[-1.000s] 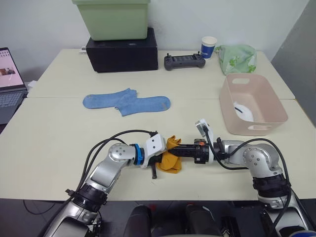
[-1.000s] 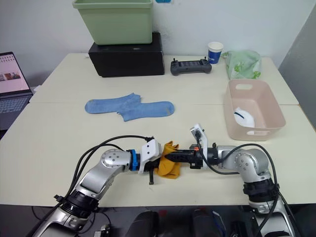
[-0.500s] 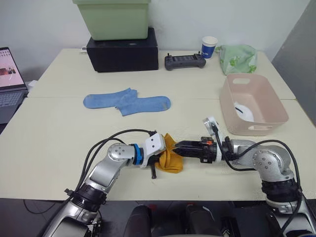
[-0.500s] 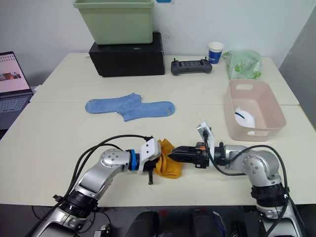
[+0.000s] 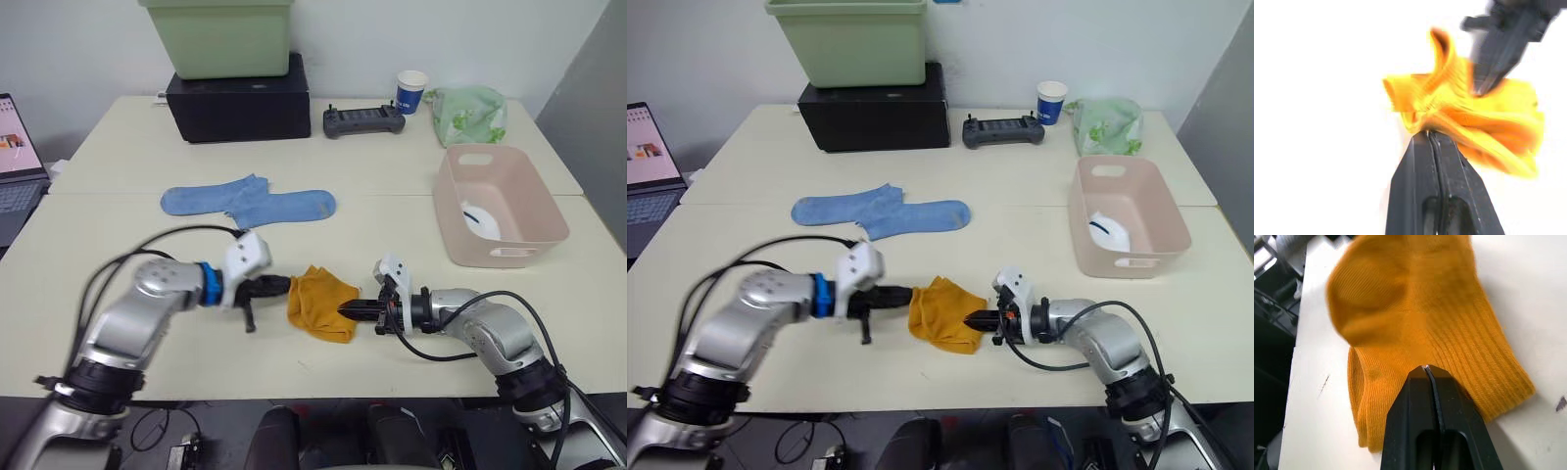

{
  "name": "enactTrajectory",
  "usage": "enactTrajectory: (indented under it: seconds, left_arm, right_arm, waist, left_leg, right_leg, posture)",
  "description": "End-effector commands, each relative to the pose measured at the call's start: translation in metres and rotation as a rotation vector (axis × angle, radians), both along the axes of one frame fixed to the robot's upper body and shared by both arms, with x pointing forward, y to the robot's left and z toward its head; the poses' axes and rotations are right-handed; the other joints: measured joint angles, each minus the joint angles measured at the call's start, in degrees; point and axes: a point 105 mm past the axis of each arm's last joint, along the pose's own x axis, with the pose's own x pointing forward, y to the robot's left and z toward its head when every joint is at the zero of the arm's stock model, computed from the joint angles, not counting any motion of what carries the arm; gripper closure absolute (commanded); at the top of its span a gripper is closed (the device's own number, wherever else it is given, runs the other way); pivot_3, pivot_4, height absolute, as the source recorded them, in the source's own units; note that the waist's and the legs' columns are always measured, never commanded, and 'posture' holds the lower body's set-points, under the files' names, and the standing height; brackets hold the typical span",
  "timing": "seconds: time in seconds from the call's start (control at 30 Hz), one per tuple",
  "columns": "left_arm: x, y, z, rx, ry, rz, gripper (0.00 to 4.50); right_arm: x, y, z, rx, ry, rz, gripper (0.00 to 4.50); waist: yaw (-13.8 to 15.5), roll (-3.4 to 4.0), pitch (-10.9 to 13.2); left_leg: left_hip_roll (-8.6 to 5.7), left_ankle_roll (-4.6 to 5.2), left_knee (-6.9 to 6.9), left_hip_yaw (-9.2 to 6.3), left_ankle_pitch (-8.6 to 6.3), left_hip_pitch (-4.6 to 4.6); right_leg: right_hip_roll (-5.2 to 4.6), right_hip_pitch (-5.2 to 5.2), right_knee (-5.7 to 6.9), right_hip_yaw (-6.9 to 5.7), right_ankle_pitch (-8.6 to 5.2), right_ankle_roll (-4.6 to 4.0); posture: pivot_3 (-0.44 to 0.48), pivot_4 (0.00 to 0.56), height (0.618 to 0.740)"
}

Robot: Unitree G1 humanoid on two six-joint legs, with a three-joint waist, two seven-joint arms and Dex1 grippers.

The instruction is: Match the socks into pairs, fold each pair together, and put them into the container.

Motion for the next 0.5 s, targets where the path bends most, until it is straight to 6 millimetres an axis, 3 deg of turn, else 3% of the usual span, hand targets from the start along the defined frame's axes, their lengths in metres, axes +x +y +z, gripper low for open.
enactTrajectory:
  seconds: [0.03,0.13,0.23,0.37,0.5]
  left_arm:
    - [-0.009,-0.004,0.024,-0.033,-0.049,-0.056,4.50]
    - [-0.021,-0.036,0.016,-0.135,-0.021,-0.121,4.50]
    - [-0.019,-0.045,-0.003,-0.124,-0.024,-0.108,4.50]
    - [-0.003,-0.042,-0.043,-0.041,-0.051,-0.025,4.50]
    - [-0.005,-0.036,-0.067,0.001,-0.014,-0.024,4.50]
  right_arm:
    - [-0.002,-0.005,0.016,0.057,-0.014,0.000,4.46]
    - [-0.004,-0.011,0.032,0.100,0.025,-0.015,4.46]
    - [-0.005,-0.019,0.041,0.110,0.075,-0.047,4.46]
    - [-0.010,-0.032,0.048,0.096,0.175,-0.087,3.24]
    - [-0.014,-0.046,0.038,0.039,0.301,-0.162,1.80]
  waist:
    - [0.3,0.00,0.0]
    - [0.6,0.00,0.0]
    - [0.6,-0.02,0.0]
    - [0.5,-0.01,0.0]
    - [0.3,-0.01,0.0]
  left_leg:
    - [0.00,0.00,0.00,0.02,0.00,0.00]
    - [-0.06,0.01,0.03,0.06,0.00,-0.06]
    - [-0.06,0.01,0.06,0.06,0.00,-0.11]
    - [-0.09,0.01,0.02,0.01,0.00,-0.05]
    - [-0.05,0.01,-0.03,0.01,0.00,-0.04]
  right_leg:
    - [-0.01,0.00,0.00,0.01,0.00,0.00]
    - [-0.14,0.02,-0.04,0.01,0.00,0.00]
    - [-0.15,0.02,-0.07,0.03,0.01,0.00]
    - [-0.08,0.00,-0.01,0.03,0.02,-0.03]
    - [0.00,-0.07,0.00,0.04,0.02,-0.03]
  posture:
    - [0.000,0.150,0.740]
    - [0.000,0.150,0.740]
    - [0.000,0.150,0.740]
    - [0.000,0.150,0.740]
    - [0.000,0.150,0.740]
